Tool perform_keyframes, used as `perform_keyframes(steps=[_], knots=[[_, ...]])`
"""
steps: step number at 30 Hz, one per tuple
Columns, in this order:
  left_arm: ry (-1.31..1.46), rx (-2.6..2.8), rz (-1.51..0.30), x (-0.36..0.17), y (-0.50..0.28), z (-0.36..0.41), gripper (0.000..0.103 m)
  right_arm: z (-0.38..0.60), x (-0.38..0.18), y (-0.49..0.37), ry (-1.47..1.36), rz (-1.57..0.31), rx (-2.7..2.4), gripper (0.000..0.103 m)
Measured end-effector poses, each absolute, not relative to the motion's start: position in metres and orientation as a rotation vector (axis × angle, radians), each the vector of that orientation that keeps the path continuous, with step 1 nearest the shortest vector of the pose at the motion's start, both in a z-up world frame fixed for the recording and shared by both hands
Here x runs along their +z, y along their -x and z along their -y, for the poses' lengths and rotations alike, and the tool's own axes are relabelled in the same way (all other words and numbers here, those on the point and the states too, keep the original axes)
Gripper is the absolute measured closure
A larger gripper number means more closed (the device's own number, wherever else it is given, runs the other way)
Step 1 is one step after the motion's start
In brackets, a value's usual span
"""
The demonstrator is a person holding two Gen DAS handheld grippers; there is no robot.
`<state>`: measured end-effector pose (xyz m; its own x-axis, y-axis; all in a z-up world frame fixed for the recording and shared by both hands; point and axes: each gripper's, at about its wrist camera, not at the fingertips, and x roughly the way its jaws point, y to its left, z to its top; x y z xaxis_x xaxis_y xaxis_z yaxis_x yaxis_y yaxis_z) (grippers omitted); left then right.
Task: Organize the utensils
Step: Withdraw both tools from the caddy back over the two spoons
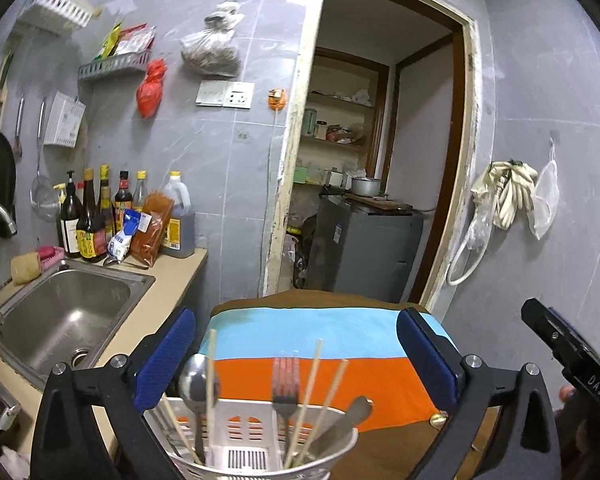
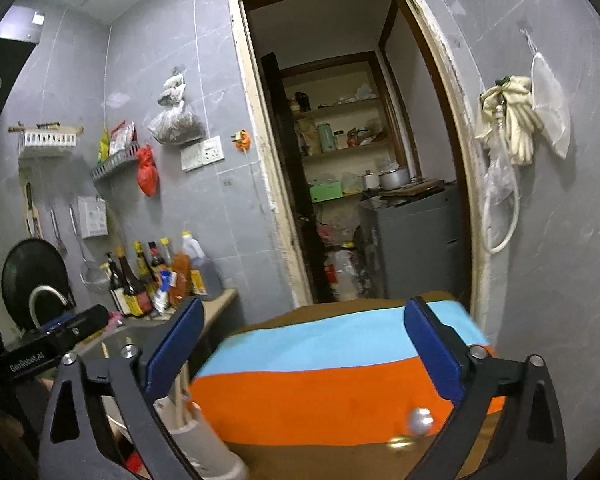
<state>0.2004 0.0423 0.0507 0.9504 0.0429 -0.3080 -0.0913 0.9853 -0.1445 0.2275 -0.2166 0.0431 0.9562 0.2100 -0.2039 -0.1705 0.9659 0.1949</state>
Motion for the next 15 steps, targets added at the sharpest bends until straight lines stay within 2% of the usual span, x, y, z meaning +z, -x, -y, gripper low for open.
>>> perform_keyframes(steps=[15], knots=[[0.123,0.025,-0.342,0.033,-0.207,0.043,0.001,0.305,0.037,-0.229,-0.102,-0.259,0.147,0.002]])
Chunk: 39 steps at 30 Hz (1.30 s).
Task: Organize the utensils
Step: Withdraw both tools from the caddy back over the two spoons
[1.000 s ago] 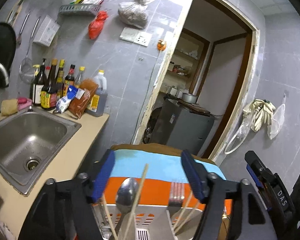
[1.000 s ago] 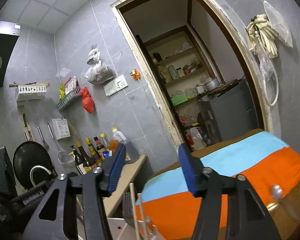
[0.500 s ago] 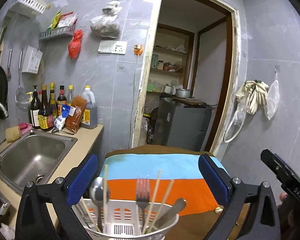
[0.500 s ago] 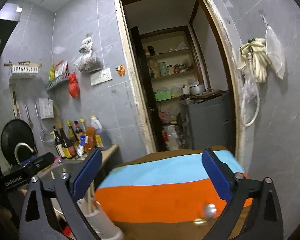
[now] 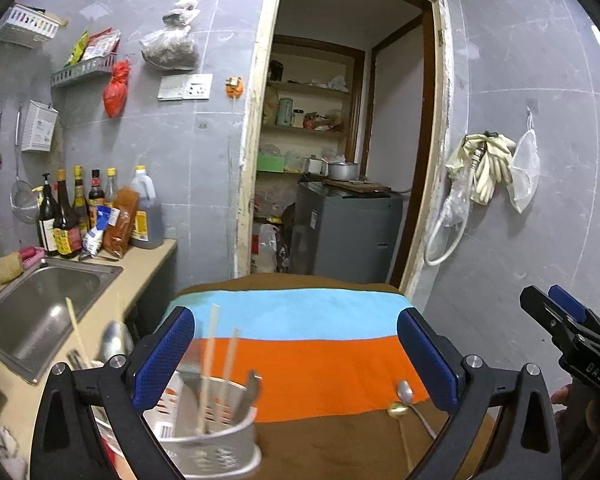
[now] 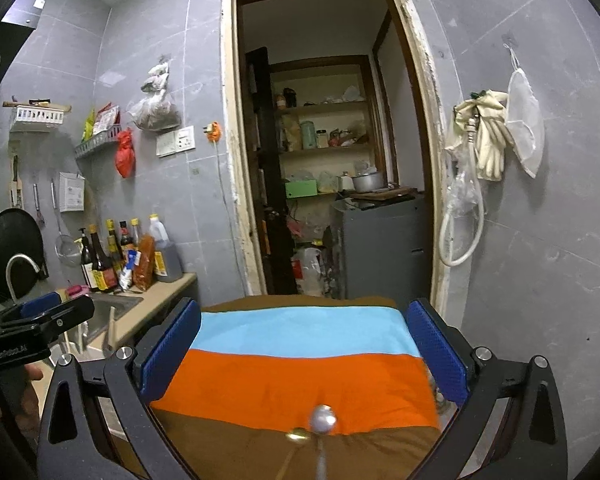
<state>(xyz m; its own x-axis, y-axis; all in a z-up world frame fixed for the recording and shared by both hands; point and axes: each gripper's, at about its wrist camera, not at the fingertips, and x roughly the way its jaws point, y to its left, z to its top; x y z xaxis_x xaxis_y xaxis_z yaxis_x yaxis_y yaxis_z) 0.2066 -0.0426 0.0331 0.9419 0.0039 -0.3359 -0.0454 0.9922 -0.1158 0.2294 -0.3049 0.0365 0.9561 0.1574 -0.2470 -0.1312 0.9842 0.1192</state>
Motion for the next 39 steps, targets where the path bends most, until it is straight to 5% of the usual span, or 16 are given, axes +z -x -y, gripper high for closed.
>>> perform_keyframes(steps=[34,39], knots=[[0.133,-0.171,-0.842,-0.129,-0.282,0.141,0.001,0.385,-0.139,-0.275,-0.166,-0.651,0.222,0.002],[0.078,-0.171,-0.931,-0.145,-0.294,0.154,0.015,0.384,-0.147,-0.281,-0.174,-0.675,0.234,0.002]])
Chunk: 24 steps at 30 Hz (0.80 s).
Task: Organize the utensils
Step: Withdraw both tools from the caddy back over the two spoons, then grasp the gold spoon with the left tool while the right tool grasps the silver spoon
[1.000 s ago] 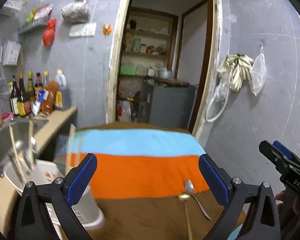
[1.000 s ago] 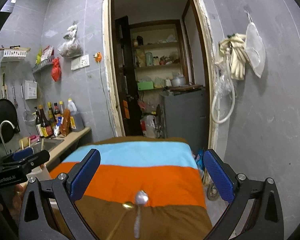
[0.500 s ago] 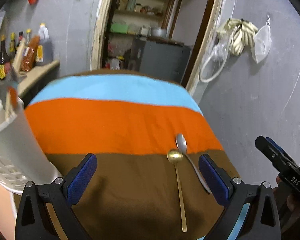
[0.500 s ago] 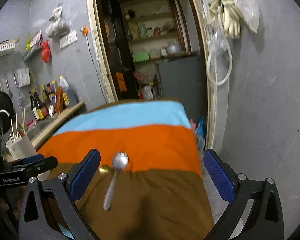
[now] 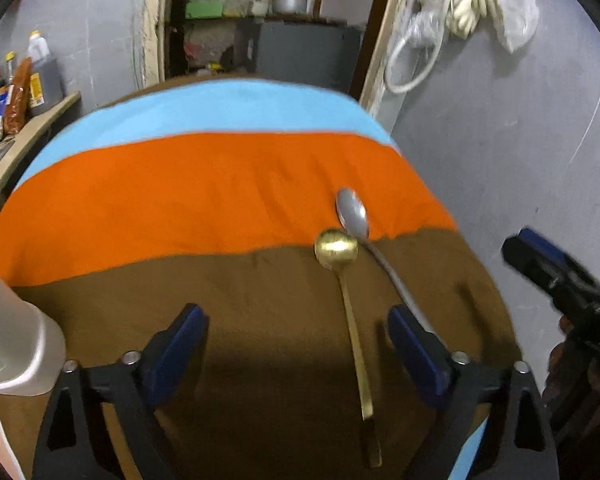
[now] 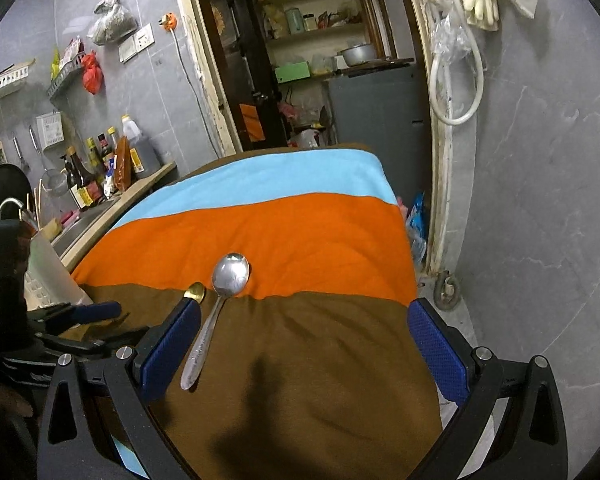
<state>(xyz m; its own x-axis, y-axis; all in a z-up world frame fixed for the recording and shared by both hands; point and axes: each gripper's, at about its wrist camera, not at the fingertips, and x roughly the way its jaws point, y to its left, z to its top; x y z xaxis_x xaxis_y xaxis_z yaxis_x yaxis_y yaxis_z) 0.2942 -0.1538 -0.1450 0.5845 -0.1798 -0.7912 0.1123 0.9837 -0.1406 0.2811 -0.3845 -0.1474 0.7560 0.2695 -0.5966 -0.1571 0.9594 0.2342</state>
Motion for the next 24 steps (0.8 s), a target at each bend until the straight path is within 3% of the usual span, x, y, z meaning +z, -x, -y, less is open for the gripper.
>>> perform_keyframes(steps=[21,24], knots=[[0.023,-0.056,-0.951,-0.149,-0.308,0.154,0.043,0.364,-0.184,-0.327,-0.21,-0.839,0.354,0.002],[0.034,-0.049,-0.95,-0.149,-0.311,0.151,0.047,0.355,-0.189,-0.335,-0.205,-0.868,0.39,0.009]])
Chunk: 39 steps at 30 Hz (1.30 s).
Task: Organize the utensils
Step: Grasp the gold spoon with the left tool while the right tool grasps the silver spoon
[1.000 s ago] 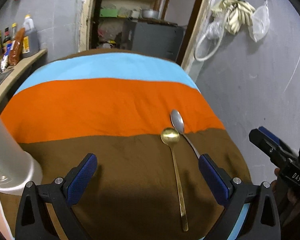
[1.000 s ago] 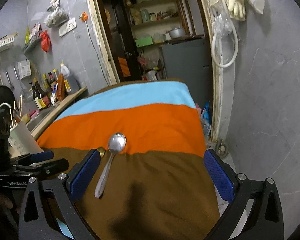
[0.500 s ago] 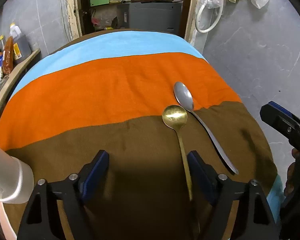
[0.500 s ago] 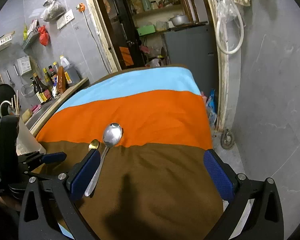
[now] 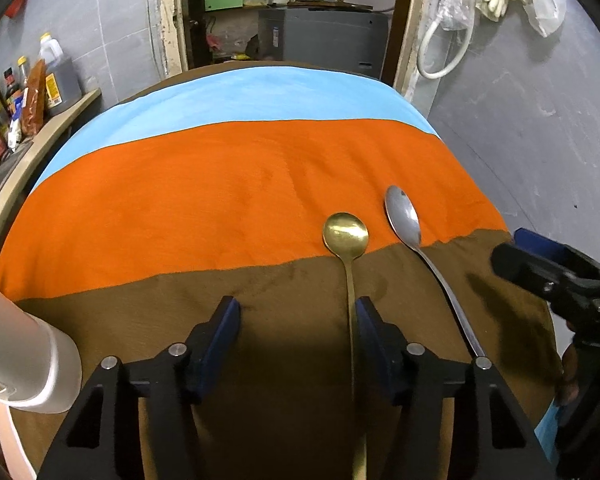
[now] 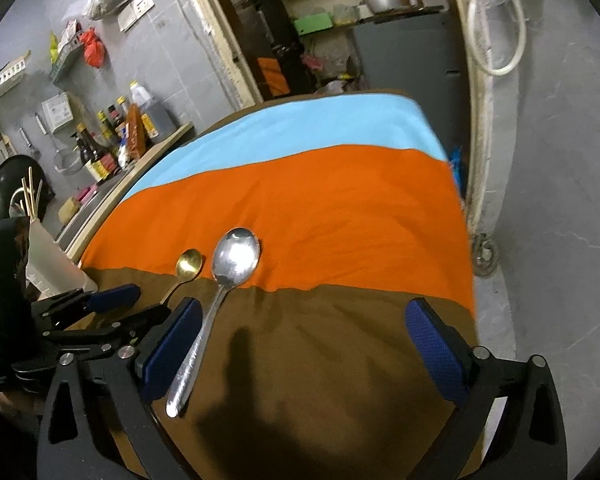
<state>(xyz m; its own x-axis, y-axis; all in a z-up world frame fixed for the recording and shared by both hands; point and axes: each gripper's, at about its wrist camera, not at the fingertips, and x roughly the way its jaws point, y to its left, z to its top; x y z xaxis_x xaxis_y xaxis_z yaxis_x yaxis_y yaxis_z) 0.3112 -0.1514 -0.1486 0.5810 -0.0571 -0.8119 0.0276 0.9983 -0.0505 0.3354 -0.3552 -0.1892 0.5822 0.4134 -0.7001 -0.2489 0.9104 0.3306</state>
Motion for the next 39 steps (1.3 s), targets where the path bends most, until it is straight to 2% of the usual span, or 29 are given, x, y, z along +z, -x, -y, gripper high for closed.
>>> perform_keyframes(steps=[6,8,12,15,18,23,25,34,39], knots=[[0.052,-0.029,-0.934,-0.147,-0.32,0.145,0.06,0.34,-0.191,-0.354,-0.174,-0.883,0.432,0.018],[0.054,-0.007,-0.928,-0.147,-0.323,0.142,0.072,0.332,-0.193,-0.365,-0.163,-0.898,0.449,0.022],[0.088,0.005,-0.933,-0.147,-0.331,0.134,0.083,0.313,-0.194,-0.38,-0.121,-0.919,0.505,0.026],[0.146,0.01,-0.945,-0.149,-0.336,0.122,0.094,0.299,-0.193,-0.385,-0.079,-0.925,0.539,0.03],[0.234,-0.022,-0.959,-0.151,-0.341,0.108,0.095,0.293,-0.192,-0.392,-0.072,-0.93,0.567,0.039],[0.227,-0.07,-0.996,-0.154,-0.353,0.107,0.095,0.297,-0.193,-0.394,-0.095,-0.937,0.602,0.067],[0.216,-0.08,-1.007,-0.154,-0.358,0.108,0.095,0.298,-0.194,-0.393,-0.115,-0.944,0.624,0.071],[0.2,-0.081,-1.044,-0.152,-0.361,0.112,0.098,0.321,-0.207,-0.391,-0.288,-0.969,0.684,0.073],[0.184,-0.112,-1.074,-0.15,-0.361,0.112,0.098,0.318,-0.211,-0.388,-0.29,-0.982,0.69,0.073]])
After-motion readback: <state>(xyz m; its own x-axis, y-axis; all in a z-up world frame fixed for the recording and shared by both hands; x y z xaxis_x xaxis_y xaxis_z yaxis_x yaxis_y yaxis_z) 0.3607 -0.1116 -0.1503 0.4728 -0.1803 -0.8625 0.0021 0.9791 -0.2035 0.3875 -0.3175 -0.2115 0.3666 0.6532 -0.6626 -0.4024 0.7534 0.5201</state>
